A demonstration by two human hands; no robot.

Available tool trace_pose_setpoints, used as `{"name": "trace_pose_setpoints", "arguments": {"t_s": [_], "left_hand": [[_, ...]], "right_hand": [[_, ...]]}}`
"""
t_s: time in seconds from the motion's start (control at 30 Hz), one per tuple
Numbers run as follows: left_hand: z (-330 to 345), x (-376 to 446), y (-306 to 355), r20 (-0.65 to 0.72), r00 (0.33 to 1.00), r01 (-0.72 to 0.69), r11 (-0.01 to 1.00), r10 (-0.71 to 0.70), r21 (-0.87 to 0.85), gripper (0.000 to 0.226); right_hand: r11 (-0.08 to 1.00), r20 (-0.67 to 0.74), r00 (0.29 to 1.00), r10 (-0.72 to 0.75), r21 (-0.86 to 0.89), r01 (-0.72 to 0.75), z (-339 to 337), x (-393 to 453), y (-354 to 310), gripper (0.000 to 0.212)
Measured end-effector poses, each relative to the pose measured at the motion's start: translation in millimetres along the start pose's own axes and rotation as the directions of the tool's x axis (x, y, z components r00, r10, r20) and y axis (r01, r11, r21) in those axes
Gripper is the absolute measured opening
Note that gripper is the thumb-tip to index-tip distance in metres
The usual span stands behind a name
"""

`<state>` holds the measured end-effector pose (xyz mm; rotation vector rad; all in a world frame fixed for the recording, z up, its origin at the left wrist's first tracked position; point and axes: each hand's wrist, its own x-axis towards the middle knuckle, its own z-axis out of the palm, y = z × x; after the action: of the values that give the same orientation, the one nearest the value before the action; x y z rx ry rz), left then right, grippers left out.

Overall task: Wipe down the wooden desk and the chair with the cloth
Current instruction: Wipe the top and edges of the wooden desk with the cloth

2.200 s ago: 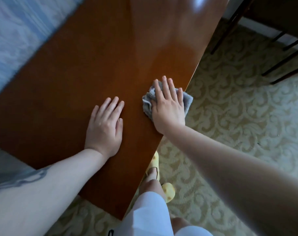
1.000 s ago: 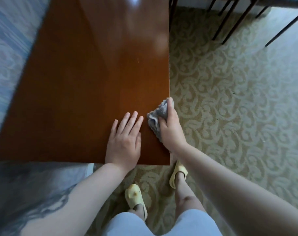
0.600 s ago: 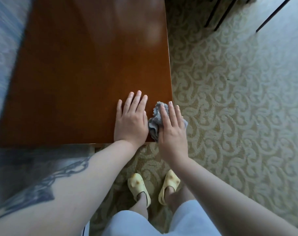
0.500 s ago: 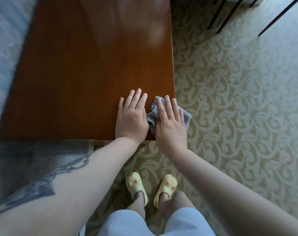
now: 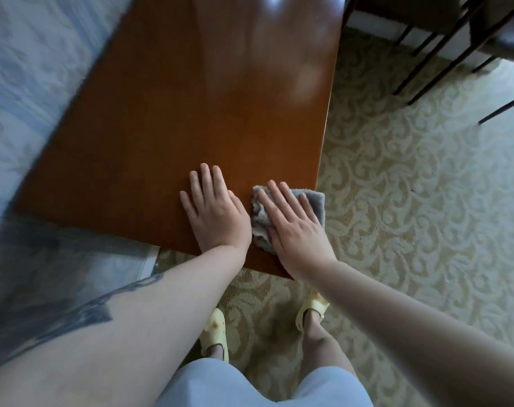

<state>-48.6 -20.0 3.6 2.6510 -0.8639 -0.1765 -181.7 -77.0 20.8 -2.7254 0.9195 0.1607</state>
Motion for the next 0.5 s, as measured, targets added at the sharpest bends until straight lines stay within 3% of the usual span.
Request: {"name": "trace_pose_setpoints", "arguments": {"t_s": [0.1,0.27,0.33,0.37,0.43,0.5], "left_hand": [[2,0,0,-0.004,1.0,-0.003,0.999,0.003,0.034,0.049],[-1,-1,3,-0.01,0.999,0.043,0.998,-0.043,0.049,0.05],[0,-3,4,-0.025,0.998,0.059,0.997,-0.057,0.046,0.048],[0,-3,3,-0.038,0.997,0.07,0.996,-0.068,0.048,0.048],[1,-6,4,-0.062,0.989,0.138,0.988,-0.134,0.067,0.047],[6,-12,13,-0.103,0.948,0.31,0.948,-0.302,0.075,0.048]], "right_hand": [[0.946,0.104,0.946,-0.307,-0.075,0.315,-12,11,47,0.055],[0.953,0.086,0.953,-0.291,-0.06,0.297,-22,61,59,0.056],[0.928,0.116,0.928,-0.354,-0.08,0.364,-22,62,63,0.057],[0.888,0.165,0.888,-0.429,-0.101,0.448,-25,65,70,0.058],[0.721,0.288,0.723,-0.628,-0.132,0.68,-38,87,85,0.059],[0.565,0.394,0.568,-0.723,-0.136,0.814,-48,122,89,0.059]]}}
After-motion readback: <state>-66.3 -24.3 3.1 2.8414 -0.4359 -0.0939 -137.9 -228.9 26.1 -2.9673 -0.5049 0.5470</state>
